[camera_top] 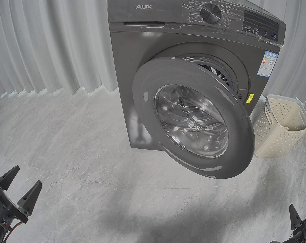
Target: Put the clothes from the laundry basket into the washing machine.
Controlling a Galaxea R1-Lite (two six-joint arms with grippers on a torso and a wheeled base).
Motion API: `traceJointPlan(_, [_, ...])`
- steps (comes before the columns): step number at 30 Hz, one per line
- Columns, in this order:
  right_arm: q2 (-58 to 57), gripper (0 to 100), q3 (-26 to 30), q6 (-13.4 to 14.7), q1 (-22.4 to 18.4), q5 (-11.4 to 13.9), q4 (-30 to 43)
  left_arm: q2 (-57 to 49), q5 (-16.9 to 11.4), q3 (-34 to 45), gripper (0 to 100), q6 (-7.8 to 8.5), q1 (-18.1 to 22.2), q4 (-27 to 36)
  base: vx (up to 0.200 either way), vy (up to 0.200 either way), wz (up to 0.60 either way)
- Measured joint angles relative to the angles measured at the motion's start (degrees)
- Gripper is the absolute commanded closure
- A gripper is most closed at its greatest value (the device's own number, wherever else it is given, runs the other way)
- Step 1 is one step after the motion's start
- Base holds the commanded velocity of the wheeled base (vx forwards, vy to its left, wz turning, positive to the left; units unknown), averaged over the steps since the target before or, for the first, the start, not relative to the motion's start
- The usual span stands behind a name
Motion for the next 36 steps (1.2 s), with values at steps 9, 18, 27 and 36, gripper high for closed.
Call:
traceJointPlan(9, [0.0,0,0.0,-0.2,-0.1,0.2,0.0,-14.9,-0.7,1.0,0,0.33,7.2,15.9,0.0,0.0,0.0])
traceJointPlan(18, [0.0,0,0.0,-0.2,-0.2,0.1,0.0,-27.9,-1.8,1.0,0,-0.24,10.7,31.4,0.0,0.0,0.0])
traceJointPlan(27, [0.0,0,0.0,-0.1,-0.1,0.2,-0.4,-34.0,-1.9,1.0,0,0.99,15.5,34.0,0.0,0.0,0.0])
traceJointPlan(36, [1.9,0,-9.0,0.3,0.0,2.4,-3.0,-36.1,0.9,1.0,0,4.41,16.1,37.1,0.0,0.0,0.0])
